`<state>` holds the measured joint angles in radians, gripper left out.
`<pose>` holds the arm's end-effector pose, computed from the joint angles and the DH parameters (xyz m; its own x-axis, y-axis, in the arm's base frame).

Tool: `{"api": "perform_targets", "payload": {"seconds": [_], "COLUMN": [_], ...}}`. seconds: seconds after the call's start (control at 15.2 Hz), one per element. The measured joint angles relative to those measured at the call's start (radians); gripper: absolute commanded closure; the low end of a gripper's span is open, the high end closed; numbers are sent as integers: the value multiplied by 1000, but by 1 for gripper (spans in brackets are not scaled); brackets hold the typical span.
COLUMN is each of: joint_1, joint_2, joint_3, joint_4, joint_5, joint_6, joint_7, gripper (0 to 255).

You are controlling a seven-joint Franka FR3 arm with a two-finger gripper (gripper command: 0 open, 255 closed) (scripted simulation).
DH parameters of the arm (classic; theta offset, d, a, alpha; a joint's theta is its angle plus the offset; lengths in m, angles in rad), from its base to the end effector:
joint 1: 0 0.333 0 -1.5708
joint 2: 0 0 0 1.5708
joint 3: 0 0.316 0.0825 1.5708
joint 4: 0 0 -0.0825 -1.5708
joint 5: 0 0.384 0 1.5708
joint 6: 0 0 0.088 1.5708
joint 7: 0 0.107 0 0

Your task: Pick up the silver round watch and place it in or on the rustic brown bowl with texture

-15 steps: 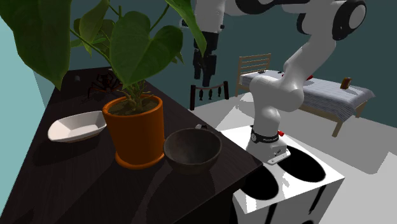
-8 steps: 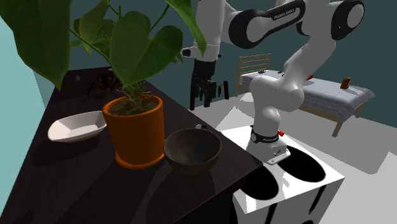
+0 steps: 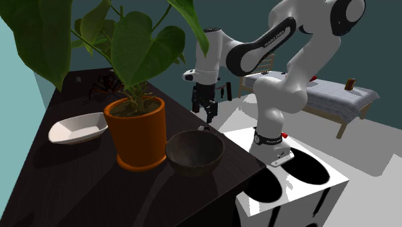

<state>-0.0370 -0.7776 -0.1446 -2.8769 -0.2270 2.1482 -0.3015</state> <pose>0.2992 -0.0575 0.3892 0.9612 0.2755 0.0139 0.2727 -0.9566 0.1030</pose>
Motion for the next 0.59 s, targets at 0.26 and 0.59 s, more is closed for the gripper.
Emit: {"api": "perform_targets", "payload": {"seconds": [0.26,0.59], "joint_1": [-10,-14], "joint_2": [34,67], "joint_3": [-12,-17], "joint_4": [-43,-63], "joint_5": [-18,-28], "joint_6": [77,130], "joint_7": [-2,2], "gripper": [0,0]}}
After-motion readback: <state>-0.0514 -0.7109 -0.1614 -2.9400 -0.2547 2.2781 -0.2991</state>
